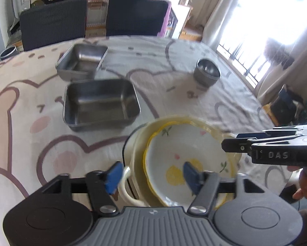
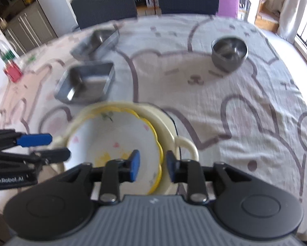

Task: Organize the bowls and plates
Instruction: 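Open both grippers and release the lemon-print bowl, then reach both grippers to the larger steel tray and grip its rim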

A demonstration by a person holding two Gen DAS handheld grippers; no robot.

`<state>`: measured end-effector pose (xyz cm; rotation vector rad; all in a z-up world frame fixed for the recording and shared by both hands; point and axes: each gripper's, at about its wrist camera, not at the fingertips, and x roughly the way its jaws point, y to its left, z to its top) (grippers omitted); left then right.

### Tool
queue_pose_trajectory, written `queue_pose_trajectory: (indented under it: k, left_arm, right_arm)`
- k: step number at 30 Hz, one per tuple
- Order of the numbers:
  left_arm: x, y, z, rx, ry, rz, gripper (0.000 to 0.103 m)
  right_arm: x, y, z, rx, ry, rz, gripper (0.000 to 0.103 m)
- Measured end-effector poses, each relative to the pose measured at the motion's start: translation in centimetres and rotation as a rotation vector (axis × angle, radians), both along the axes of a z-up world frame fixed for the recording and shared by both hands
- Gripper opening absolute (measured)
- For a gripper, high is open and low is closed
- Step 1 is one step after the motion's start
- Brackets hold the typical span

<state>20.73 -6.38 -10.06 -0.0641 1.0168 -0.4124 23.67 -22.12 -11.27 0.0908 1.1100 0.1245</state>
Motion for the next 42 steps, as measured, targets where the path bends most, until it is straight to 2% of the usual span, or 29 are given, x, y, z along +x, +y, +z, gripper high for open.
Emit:
queue_pose_trajectory:
  k: [1, 4, 7, 8, 9, 11, 14, 20, 22, 24, 26, 28, 29, 32, 35, 38, 42]
  left_arm:
    - [0.1, 0.3, 0.4, -0.003, -0.017, 0.01, 0.083]
    - [0.5, 1.8, 1.4, -0.019, -0.085, 0.067, 0.098]
    - [1.6, 3.4, 2.1, -0.016, -0.143, 0.132, 0.103]
    - [1.9, 3.9, 2.3, -0.004, -0.16, 0.149, 0.103]
    - [2.5, 4.4, 2.3, 0.012, -0.175, 0.165, 0.103]
    - [3.5, 5.5, 2.2, 0.048, -0.192, 0.199, 0.103]
    - [5.3, 7.1, 1.4, 0.071, -0.176, 0.237, 0.103]
    - [8.1, 8.8, -0.4, 0.155, -0.169, 0.3, 0.102]
    - [9.1, 8.8, -0.9, 0.14, -0.153, 0.287, 0.093]
    - [9.8, 8.7, -1.5, 0.103, -0.124, 0.267, 0.082]
    - [10.5, 8.4, -2.3, 0.08, -0.09, 0.262, 0.073]
    - [11.2, 8.1, -3.1, 0.075, -0.067, 0.26, 0.058]
    - [11.3, 7.9, -3.4, 0.078, -0.063, 0.263, 0.055]
    - [11.7, 7.9, -4.3, 0.09, -0.052, 0.288, 0.051]
    - [12.0, 8.1, -5.0, 0.073, -0.032, 0.291, 0.047]
    - [12.3, 8.1, -5.5, 0.078, -0.018, 0.3, 0.043]
    - [12.5, 8.3, -5.7, 0.045, -0.015, 0.311, 0.032]
  right_arm:
    - [-0.1, -0.1, 0.5, 0.018, -0.027, -0.001, 0.051]
    - [0.1, -0.2, 2.0, 0.051, -0.117, -0.021, 0.067]
    - [1.0, -0.1, 2.8, 0.054, -0.188, -0.06, 0.087]
    - [1.4, 0.0, 3.0, 0.056, -0.204, -0.066, 0.099]
    - [1.9, 0.2, 3.1, 0.063, -0.22, -0.068, 0.103]
    - [2.9, 0.6, 3.1, 0.077, -0.227, -0.078, 0.103]
    - [4.6, 1.3, 2.6, 0.093, -0.219, -0.092, 0.103]
    - [8.1, 3.8, 0.8, 0.06, -0.196, -0.122, 0.103]
    - [9.3, 4.5, 0.2, 0.063, -0.17, -0.131, 0.093]
    - [10.5, 4.9, -0.7, 0.084, -0.129, -0.118, 0.07]
    - [11.5, 5.3, -1.8, 0.1, -0.08, -0.115, 0.062]
    - [12.2, 5.7, -2.6, 0.11, -0.066, -0.115, 0.049]
    - [12.3, 5.9, -2.8, 0.115, -0.062, -0.12, 0.043]
    - [12.9, 6.2, -3.5, 0.156, -0.051, -0.12, 0.034]
    - [13.2, 6.7, -4.1, 0.189, -0.041, -0.123, 0.03]
    - [13.7, 7.4, -4.8, 0.183, -0.023, -0.119, 0.018]
    - [14.2, 8.1, -5.5, 0.164, -0.014, -0.118, 0.011]
